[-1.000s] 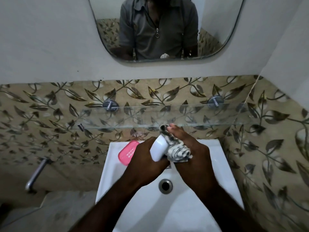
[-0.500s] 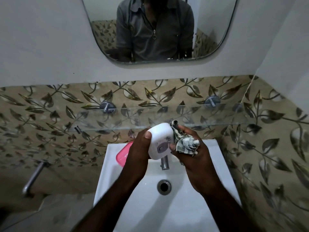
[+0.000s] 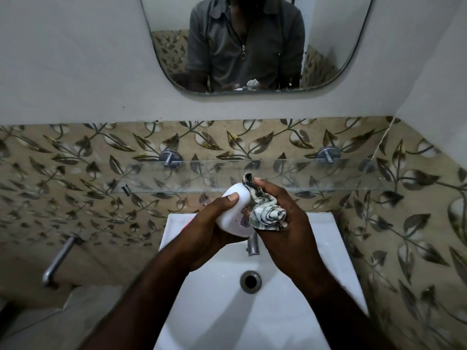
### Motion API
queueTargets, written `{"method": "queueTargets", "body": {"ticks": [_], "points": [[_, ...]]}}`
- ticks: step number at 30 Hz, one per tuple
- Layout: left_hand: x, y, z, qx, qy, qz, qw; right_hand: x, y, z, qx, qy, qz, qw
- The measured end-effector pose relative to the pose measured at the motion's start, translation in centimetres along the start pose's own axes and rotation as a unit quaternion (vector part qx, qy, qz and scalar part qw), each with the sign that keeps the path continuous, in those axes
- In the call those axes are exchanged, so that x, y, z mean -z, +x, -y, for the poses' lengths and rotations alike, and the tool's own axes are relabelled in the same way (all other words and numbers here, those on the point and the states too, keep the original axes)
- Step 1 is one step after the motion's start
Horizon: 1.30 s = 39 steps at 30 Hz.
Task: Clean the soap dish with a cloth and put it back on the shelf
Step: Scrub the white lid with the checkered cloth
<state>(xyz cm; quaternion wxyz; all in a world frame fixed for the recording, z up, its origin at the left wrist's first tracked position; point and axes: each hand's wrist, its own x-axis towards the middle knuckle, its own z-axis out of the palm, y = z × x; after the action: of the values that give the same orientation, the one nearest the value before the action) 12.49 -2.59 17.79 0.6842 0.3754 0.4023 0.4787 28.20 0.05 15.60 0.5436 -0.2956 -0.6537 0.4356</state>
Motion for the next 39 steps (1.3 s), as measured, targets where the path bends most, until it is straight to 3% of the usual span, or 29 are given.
{"method": "queueTargets", "body": {"ticks": [4,7,11,16,21,26,30,33,35,36,39], "points": [[0.7,-0.2,0.0,0.021,-0.030,0.045,0.998,0.2,-0.2,0.0,0.011,-0.041,0.023,0.999],[0.5,-0.1,0.6,0.009,-0.006,0.034,0.999,-0.1,-0.3,0.0,0.021,-0.060,0.018,0.998],[-0.2,0.0,1.4,-0.030,0.061,0.036,0.997,-0.6,-0.9,0.4,0.027,-0.066,-0.011,0.997],[0.2,-0.5,1.3,-0.078,0.175,0.022,0.981,-0.1,-1.3,-0.2,0.093,-0.120,0.036,0.988],[0.6,-0.9,1.7,-0.079,0.228,-0.024,0.970,0.6,-0.5,-0.3,-0.006,-0.060,0.015,0.998],[0.9,-1.2,1.9,-0.093,0.262,-0.063,0.958,-0.5,-1.3,0.8,0.142,-0.148,0.051,0.977],[0.7,-1.8,2.0,-0.081,0.296,-0.067,0.949,0.8,-0.8,-0.6,-0.012,-0.034,-0.014,0.999],[0.5,-1.5,2.0,-0.083,0.303,-0.063,0.947,-0.2,-1.8,1.0,0.062,-0.099,-0.030,0.993],[0.5,-1.5,2.0,-0.093,0.292,-0.071,0.949,-0.6,-2.5,1.2,0.155,-0.164,-0.001,0.974],[0.4,-1.6,2.0,-0.095,0.294,-0.075,0.948,-0.5,-2.5,0.9,0.159,-0.162,0.004,0.974],[0.4,-1.9,2.4,-0.096,0.298,-0.078,0.946,0.7,-1.6,-0.2,0.023,-0.078,-0.041,0.996]]}}
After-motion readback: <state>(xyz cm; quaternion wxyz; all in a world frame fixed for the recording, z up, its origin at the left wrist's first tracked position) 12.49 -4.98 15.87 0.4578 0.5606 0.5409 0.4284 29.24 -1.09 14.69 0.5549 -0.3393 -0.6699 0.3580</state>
